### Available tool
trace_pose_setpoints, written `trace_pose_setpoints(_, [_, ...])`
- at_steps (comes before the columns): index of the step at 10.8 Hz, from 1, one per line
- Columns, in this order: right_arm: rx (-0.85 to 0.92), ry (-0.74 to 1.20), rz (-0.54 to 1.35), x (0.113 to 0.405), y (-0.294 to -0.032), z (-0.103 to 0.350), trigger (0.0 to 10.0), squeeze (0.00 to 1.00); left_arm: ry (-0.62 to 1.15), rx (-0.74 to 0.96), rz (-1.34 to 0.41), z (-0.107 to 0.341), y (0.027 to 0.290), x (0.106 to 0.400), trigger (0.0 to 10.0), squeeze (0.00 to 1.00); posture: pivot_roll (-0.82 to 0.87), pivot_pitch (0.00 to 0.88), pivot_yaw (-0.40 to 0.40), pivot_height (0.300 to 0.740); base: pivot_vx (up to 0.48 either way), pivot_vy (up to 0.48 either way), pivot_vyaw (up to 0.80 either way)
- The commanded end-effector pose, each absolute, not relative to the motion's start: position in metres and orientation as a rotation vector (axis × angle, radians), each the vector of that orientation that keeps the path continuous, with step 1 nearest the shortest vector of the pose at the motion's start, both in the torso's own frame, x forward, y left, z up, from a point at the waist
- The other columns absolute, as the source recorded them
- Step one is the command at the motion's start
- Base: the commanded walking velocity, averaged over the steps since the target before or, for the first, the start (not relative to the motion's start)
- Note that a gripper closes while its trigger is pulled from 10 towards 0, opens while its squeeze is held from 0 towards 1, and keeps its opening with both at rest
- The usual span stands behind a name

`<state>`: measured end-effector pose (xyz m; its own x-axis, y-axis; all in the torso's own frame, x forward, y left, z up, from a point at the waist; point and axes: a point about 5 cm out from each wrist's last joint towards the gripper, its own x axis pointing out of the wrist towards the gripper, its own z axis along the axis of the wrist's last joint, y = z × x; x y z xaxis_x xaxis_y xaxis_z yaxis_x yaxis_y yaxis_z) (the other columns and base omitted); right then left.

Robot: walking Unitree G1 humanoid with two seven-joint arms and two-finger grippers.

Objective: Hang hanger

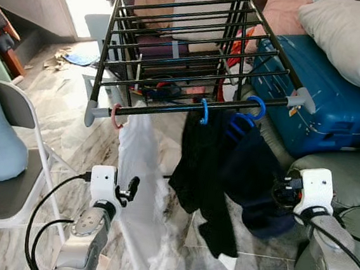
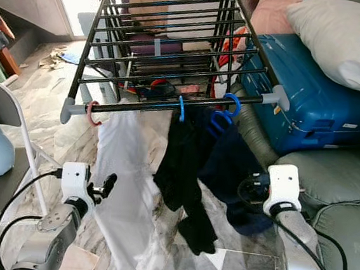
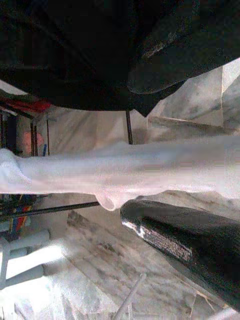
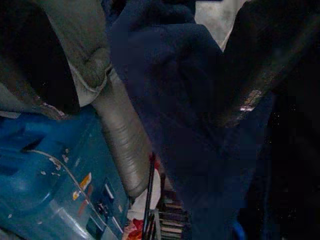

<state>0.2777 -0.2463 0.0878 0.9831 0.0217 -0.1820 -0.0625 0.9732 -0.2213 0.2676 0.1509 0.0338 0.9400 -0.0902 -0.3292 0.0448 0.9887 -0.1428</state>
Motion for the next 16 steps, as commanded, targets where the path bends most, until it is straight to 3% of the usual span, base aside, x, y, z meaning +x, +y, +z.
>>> trace_pose_setpoints(1, [-0.221,0.168,0.071,0.279,-0.241,0.092,10.0,0.0,0.327,-0.118,-0.053,0.036,0.155,0.268,10.0,0.0,-0.25,0.0,0.107,0.74,0.0,0.0,0.0])
trace_pose_setpoints(13, [-0.22,0.162,0.097,0.288,-0.239,0.1,10.0,0.0,0.322,-0.119,-0.041,0.036,0.153,0.275,10.0,0.0,-0.25,0.0,0.095,0.74,-0.312,0.0,0.0])
trace_pose_setpoints(16, [-0.205,0.143,0.128,0.29,-0.228,0.099,10.0,0.0,0.32,-0.113,-0.025,0.035,0.159,0.277,10.0,0.0,-0.24,0.0,0.095,0.74,-0.317,0.0,0.0])
